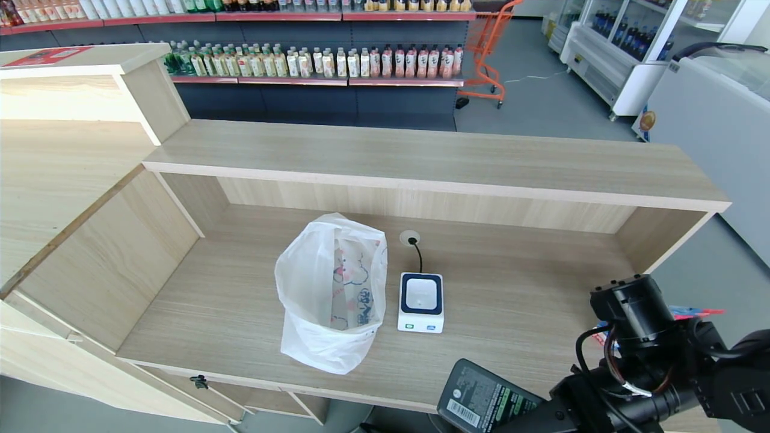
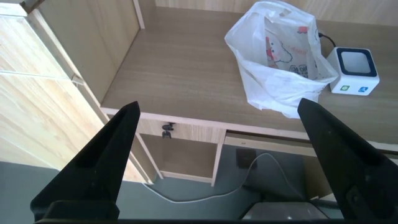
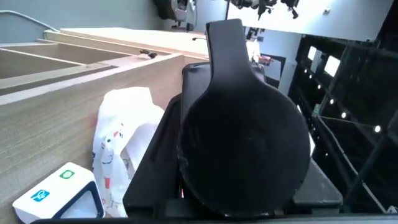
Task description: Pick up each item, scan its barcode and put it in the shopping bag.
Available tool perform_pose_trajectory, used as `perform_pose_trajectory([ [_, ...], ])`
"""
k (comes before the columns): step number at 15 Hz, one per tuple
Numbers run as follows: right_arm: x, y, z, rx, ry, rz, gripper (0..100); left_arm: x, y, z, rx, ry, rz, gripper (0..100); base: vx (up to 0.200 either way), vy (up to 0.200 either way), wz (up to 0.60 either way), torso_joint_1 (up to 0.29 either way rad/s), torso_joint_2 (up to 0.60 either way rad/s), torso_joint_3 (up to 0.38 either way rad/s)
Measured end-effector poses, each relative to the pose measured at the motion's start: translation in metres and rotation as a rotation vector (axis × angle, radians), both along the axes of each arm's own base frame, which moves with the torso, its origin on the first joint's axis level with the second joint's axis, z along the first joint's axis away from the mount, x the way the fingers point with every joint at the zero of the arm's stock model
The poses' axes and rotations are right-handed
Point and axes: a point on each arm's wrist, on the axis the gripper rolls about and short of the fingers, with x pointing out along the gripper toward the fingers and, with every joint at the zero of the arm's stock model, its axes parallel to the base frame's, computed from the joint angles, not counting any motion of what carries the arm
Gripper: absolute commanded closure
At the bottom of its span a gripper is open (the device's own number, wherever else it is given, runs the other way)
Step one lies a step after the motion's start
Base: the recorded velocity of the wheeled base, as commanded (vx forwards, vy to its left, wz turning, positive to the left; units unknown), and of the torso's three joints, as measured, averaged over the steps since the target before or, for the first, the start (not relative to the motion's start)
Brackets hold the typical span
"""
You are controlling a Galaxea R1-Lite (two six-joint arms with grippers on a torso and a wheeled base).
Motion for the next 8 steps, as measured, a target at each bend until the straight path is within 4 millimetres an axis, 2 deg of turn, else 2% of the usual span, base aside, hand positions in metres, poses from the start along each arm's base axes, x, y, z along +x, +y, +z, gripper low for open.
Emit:
perform_pose_trajectory([
  [3,0.0017,0.0082,-0.0036,-0.004,0.012,0.029,100,0.0000,0.0000,0.0000,0.000,0.000,0.000,0,0.000,0.000,0.00,0.000,0.00,0.000],
  [8,0.0018,0.0066,-0.0053,-0.006,0.020,0.025,100,0.0000,0.0000,0.0000,0.000,0.000,0.000,0,0.000,0.000,0.00,0.000,0.00,0.000],
])
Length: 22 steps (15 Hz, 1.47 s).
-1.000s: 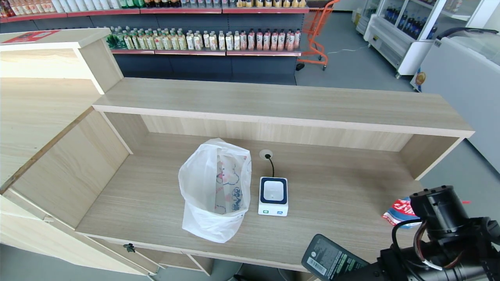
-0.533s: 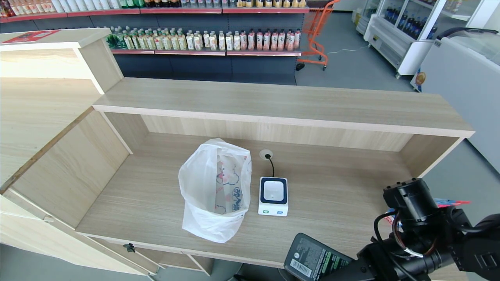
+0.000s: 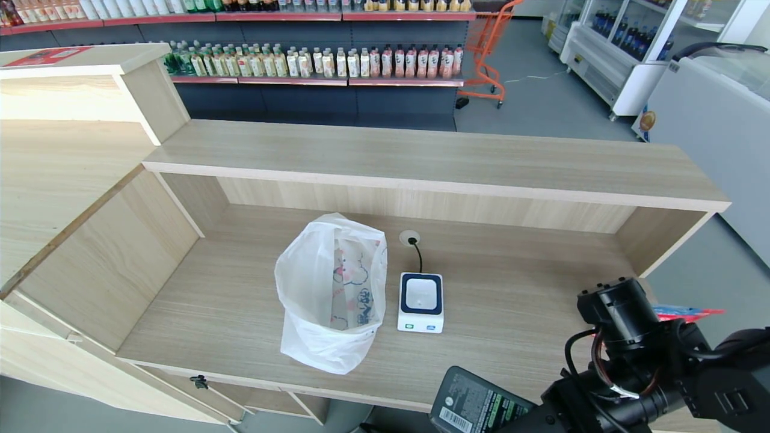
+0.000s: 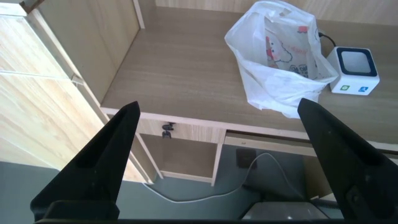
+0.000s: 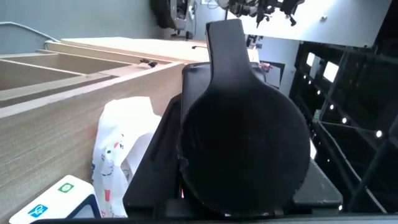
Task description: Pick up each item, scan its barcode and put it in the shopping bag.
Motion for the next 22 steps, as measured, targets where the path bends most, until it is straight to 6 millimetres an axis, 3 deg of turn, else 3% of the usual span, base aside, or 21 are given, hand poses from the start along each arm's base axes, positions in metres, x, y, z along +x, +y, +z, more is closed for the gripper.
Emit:
perform_pose_trajectory([
  [5,-0.005,-0.012,0.005,-0.010,0.104,-0.080,100,0.000,0.000,0.000,0.000,0.000,0.000,0,0.000,0.000,0.00,0.000,0.00,0.000],
  [8,-0.015,-0.027,0.034,0.014,0.335,-0.247,100,0.000,0.000,0.000,0.000,0.000,0.000,0,0.000,0.000,0.00,0.000,0.00,0.000],
  [13,-0.055,-0.070,0.095,0.177,0.483,-0.587,100,0.000,0.000,0.000,0.000,0.000,0.000,0,0.000,0.000,0.00,0.000,0.00,0.000],
  [15,-0.071,-0.077,0.099,0.216,0.666,-0.675,100,0.000,0.000,0.000,0.000,0.000,0.000,0,0.000,0.000,0.00,0.000,0.00,0.000],
  [17,-0.076,-0.079,0.104,0.261,0.903,-0.740,100,0.000,0.000,0.000,0.000,0.000,0.000,0,0.000,0.000,0.00,0.000,0.00,0.000],
  [22,-0.064,-0.088,0.129,0.589,1.849,-1.007,100,0.000,0.000,0.000,0.000,0.000,0.000,0,0.000,0.000,0.00,0.000,0.00,0.000],
])
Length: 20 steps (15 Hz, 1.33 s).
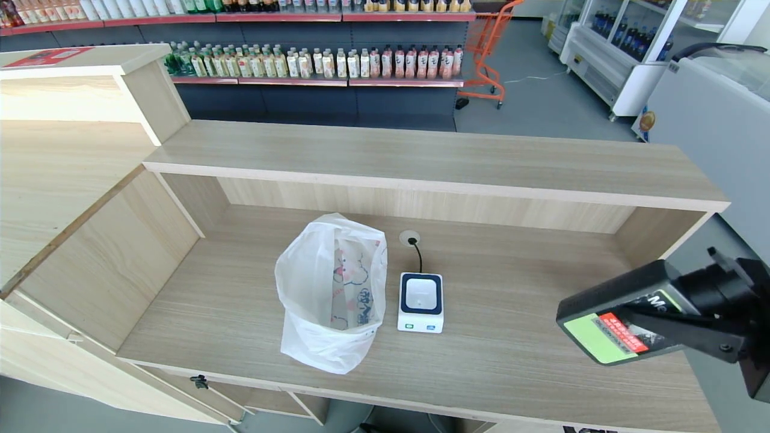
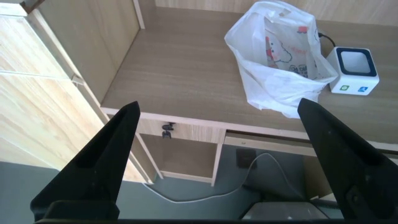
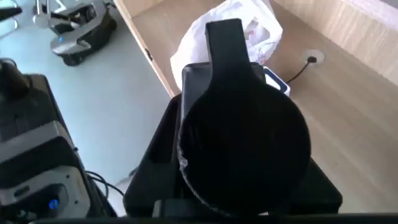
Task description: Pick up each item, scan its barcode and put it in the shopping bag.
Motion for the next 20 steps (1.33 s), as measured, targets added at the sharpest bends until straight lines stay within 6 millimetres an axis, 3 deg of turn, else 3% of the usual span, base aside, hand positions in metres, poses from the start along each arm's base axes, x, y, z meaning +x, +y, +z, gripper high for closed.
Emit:
perform_pose_trajectory([
  [3,0.019,-0.004,0.002,0.295,0.364,-0.340,100,0.000,0.000,0.000,0.000,0.000,0.000,0,0.000,0.000,0.00,0.000,0.00,0.000],
  [7,0.051,0.001,-0.022,0.495,0.655,-0.634,100,0.000,0.000,0.000,0.000,0.000,0.000,0,0.000,0.000,0.00,0.000,0.00,0.000],
  [11,0.061,0.004,-0.045,0.470,0.760,-0.689,100,0.000,0.000,0.000,0.000,0.000,0.000,0,0.000,0.000,0.00,0.000,0.00,0.000],
  [18,0.052,0.003,-0.051,0.461,0.771,-0.697,100,0.000,0.000,0.000,0.008,0.000,0.000,0,0.000,0.000,0.00,0.000,0.00,0.000],
  [20,0.048,0.001,-0.055,0.456,0.782,-0.708,100,0.000,0.000,0.000,0.007,0.000,0.001,0,0.200,0.200,0.00,0.005,0.00,0.002],
])
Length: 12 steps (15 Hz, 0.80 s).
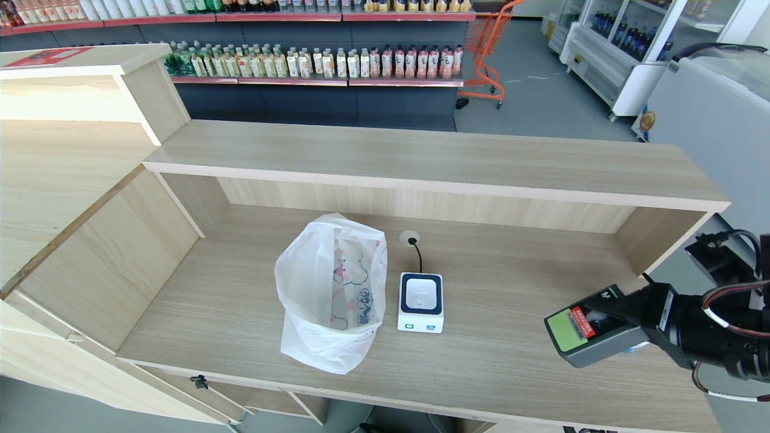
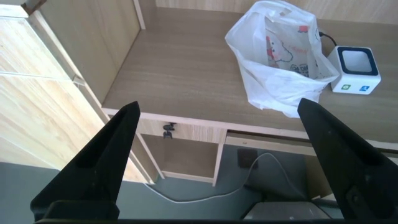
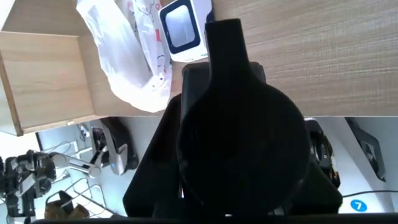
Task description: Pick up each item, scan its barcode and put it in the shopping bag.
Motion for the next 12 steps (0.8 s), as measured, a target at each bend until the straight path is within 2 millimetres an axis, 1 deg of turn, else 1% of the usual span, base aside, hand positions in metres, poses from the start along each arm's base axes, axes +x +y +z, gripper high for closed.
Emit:
perform_pose_trajectory([
  [6,-0.001,-0.001,-0.001,-0.007,-0.002,-0.006,100,0.000,0.000,0.000,0.000,0.000,-0.001,0,0.200,0.200,0.00,0.006,0.00,0.002],
  [9,0.000,-0.001,-0.005,-0.040,0.007,-0.025,100,0.000,0.000,0.000,0.001,0.000,-0.001,0,0.200,0.200,0.00,0.005,0.01,0.002],
  [11,0.001,0.000,-0.010,-0.108,-0.002,0.016,100,0.000,0.000,0.000,-0.001,0.000,0.000,0,0.000,0.000,0.00,0.000,0.00,0.000],
  [12,0.001,-0.001,-0.017,-0.197,-0.009,0.057,100,0.000,0.000,0.000,-0.001,0.000,0.000,0,0.000,0.000,0.00,0.000,0.00,0.000],
])
